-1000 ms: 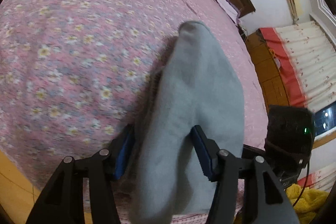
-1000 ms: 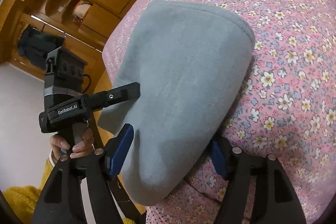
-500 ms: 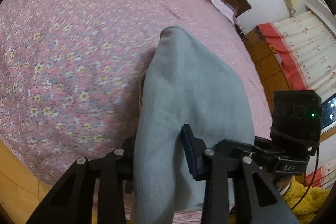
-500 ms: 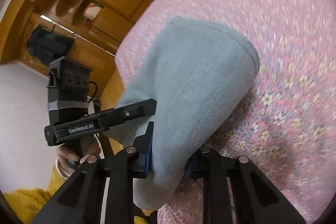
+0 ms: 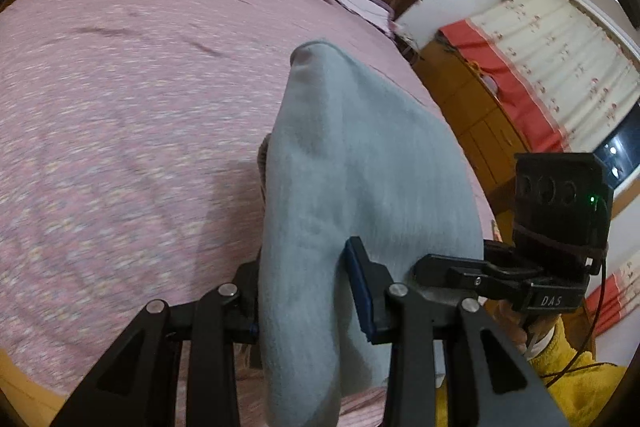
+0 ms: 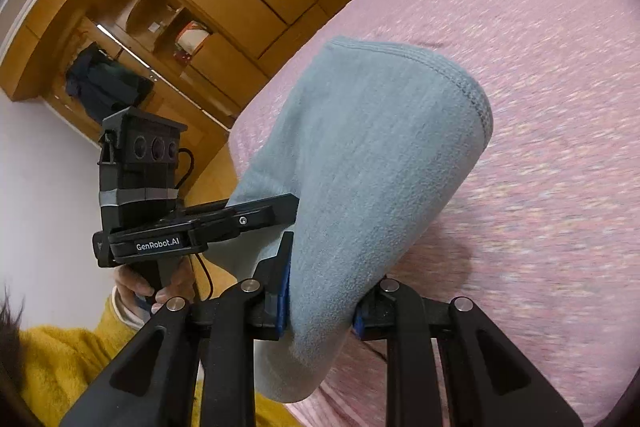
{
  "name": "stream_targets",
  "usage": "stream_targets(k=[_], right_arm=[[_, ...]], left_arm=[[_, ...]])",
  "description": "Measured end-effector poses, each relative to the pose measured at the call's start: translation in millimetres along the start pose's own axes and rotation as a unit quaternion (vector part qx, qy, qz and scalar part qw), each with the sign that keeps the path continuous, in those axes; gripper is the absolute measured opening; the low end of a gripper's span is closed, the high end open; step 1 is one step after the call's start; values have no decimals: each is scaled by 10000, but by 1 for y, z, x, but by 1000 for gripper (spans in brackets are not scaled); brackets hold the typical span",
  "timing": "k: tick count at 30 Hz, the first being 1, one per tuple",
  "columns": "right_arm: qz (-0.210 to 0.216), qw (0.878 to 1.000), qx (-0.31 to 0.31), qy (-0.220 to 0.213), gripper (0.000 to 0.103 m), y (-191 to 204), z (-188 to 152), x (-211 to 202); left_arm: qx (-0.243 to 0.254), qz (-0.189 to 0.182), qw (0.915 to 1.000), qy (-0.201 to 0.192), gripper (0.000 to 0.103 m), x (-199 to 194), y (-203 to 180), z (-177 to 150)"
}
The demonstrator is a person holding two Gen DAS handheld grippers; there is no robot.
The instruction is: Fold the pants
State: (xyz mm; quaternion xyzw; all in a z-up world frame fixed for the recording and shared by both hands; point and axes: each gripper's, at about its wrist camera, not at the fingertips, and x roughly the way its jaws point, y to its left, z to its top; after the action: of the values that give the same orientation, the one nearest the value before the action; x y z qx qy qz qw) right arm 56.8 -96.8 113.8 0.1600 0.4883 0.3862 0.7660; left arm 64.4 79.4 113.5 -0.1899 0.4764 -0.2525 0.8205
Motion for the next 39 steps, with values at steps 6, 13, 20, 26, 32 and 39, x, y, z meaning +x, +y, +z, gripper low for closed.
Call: stream_targets(k=[6, 13, 20, 26, 32, 39], right_arm=[[-262, 9996, 32, 32, 16, -29, 3, -36], [-510, 9985, -9, 197, 16, -72, 13, -68], [-741, 9971, -15, 198, 16, -116, 29, -80], [-934, 9949, 304, 226, 16, -160, 33, -70], [-1465, 9857, 764, 323, 29, -195, 18, -52], [-2009, 9752, 897, -243, 31, -175, 9, -67]], left_arm=[[156, -139, 9995, 238, 36, 40, -38, 10], [386, -119, 9978, 533, 36, 89, -75, 20], [819, 96, 9932, 822, 31, 133, -97, 33], [891, 309, 9898, 1070, 31, 171, -95, 37], [891, 361, 9892, 1104, 42, 189, -93, 36], [1524, 1070, 9811, 529, 38, 176, -144, 49]])
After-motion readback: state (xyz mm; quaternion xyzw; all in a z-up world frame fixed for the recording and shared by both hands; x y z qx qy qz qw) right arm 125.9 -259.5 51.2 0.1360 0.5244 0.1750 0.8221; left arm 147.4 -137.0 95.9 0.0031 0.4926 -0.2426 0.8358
